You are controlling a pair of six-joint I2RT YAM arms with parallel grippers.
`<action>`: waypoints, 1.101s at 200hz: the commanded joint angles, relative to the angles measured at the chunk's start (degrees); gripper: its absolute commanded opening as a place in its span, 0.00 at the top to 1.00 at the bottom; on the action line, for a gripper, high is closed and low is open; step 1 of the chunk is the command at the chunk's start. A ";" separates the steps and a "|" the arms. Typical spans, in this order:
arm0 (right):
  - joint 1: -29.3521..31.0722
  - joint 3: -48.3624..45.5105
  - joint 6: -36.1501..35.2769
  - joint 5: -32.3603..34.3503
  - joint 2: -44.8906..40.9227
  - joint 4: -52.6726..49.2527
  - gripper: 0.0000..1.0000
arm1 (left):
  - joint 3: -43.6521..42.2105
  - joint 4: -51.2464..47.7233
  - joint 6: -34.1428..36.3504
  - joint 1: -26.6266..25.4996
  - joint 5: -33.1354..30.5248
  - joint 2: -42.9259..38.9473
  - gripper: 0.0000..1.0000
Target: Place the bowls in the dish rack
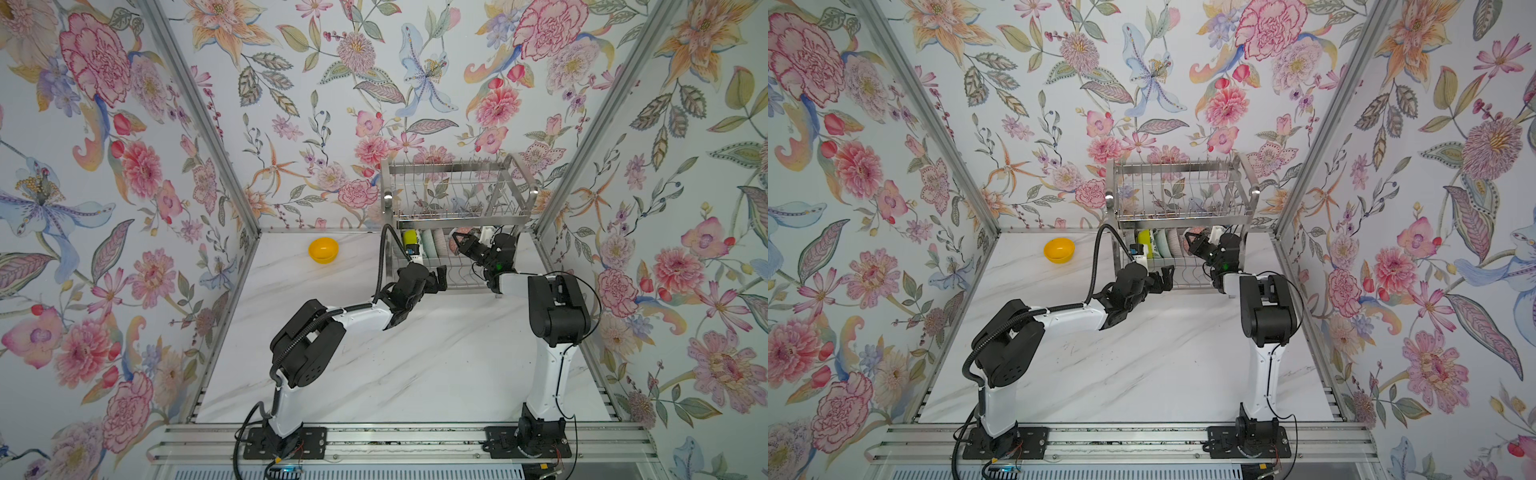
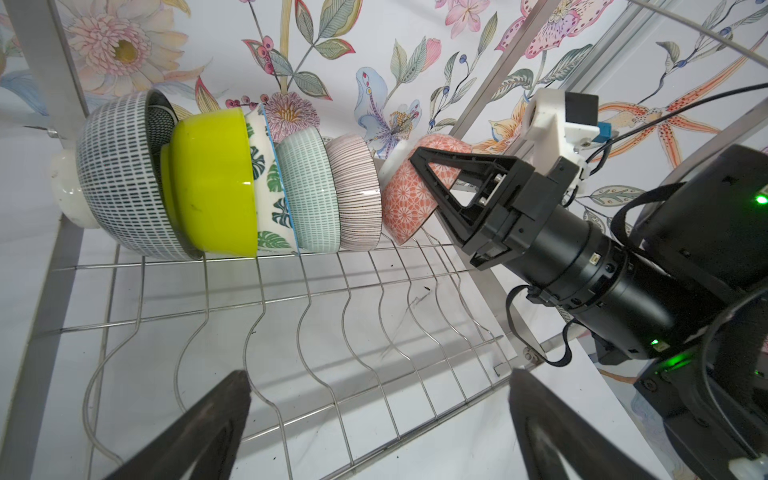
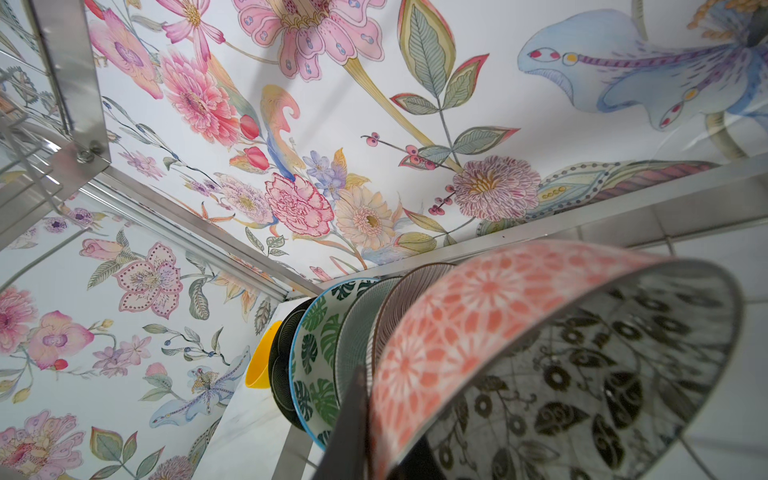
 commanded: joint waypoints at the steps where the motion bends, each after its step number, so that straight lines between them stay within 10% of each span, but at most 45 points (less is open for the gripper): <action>1: 0.19 2.74 0.80 0.37 0.98 4.19 1.00 | 2.76 1.42 -0.75 0.64 -1.01 1.53 0.01; 220: 0.17 14.26 5.51 -6.93 10.10 3.76 1.00 | 7.90 -0.41 -0.96 0.90 -3.06 5.43 0.01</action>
